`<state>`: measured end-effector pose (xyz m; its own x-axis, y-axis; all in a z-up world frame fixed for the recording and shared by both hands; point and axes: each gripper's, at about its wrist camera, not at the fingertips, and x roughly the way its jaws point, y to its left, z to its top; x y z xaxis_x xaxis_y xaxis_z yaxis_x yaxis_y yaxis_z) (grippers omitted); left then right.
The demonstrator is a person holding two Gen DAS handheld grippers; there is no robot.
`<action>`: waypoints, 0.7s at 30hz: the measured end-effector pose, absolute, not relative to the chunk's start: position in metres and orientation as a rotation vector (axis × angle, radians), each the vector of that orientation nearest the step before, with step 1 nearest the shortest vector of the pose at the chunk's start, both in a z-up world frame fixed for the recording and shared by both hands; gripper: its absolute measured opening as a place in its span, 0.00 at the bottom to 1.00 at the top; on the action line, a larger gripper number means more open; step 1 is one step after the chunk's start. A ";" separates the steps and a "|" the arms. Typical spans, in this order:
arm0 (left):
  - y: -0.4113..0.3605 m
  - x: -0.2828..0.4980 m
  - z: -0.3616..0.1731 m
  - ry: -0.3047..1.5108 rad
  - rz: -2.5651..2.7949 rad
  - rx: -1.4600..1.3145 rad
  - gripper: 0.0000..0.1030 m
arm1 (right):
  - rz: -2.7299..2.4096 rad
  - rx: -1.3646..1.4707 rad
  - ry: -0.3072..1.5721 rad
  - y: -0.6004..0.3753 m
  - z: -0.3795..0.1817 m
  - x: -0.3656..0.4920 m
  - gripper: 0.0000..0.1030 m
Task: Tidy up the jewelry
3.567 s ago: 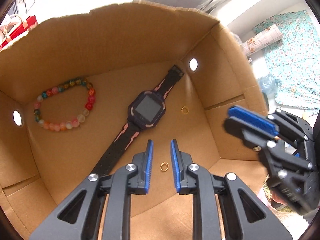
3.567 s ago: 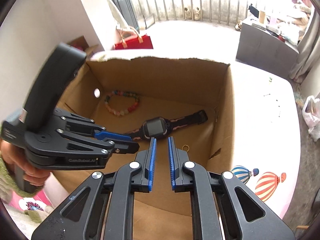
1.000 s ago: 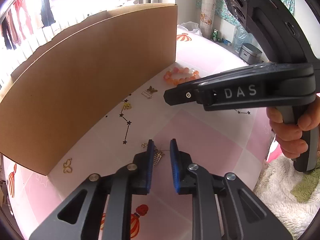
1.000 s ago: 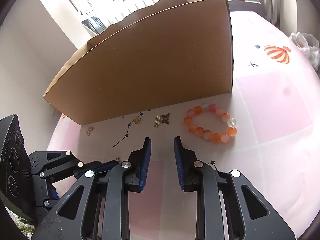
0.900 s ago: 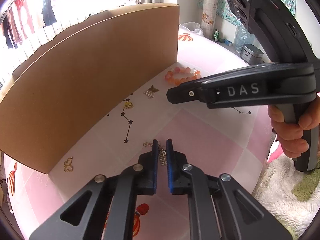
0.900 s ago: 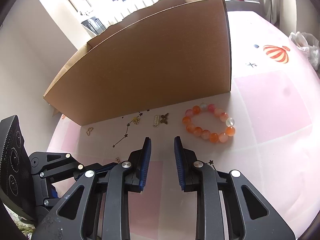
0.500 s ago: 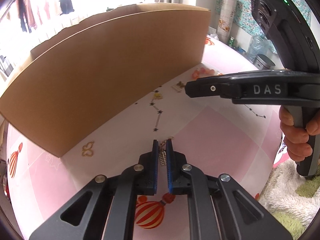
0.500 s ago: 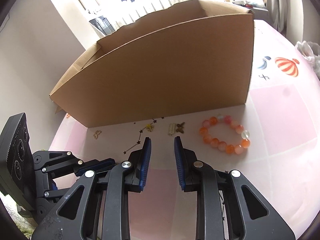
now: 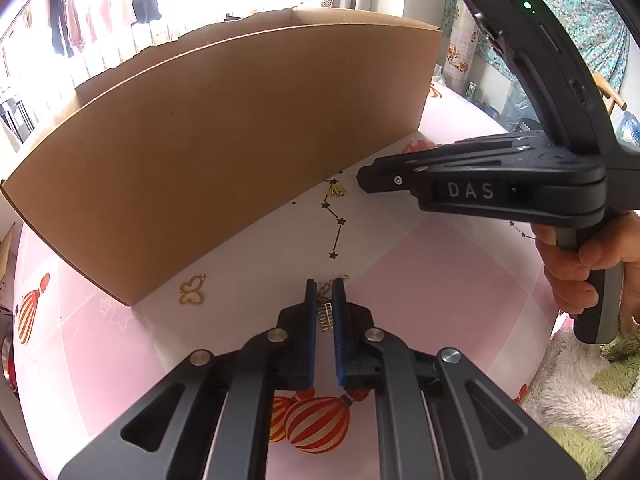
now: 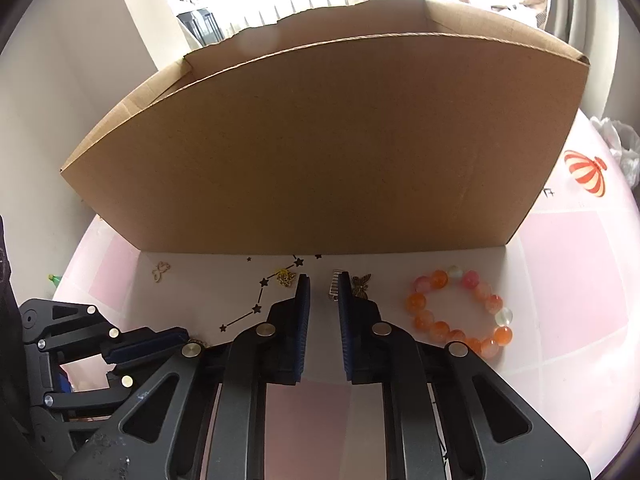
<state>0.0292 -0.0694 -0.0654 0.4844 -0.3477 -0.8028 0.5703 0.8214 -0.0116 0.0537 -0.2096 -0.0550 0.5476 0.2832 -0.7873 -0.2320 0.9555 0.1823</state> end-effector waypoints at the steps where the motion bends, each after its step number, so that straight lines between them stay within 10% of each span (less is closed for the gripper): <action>1: -0.066 0.028 -0.066 0.905 -0.567 0.270 0.07 | 0.303 0.042 0.941 -0.208 -0.055 0.054 0.11; 21: -0.051 0.025 -0.065 0.893 -0.564 0.257 0.07 | 0.348 0.142 1.025 -0.236 -0.055 0.020 0.02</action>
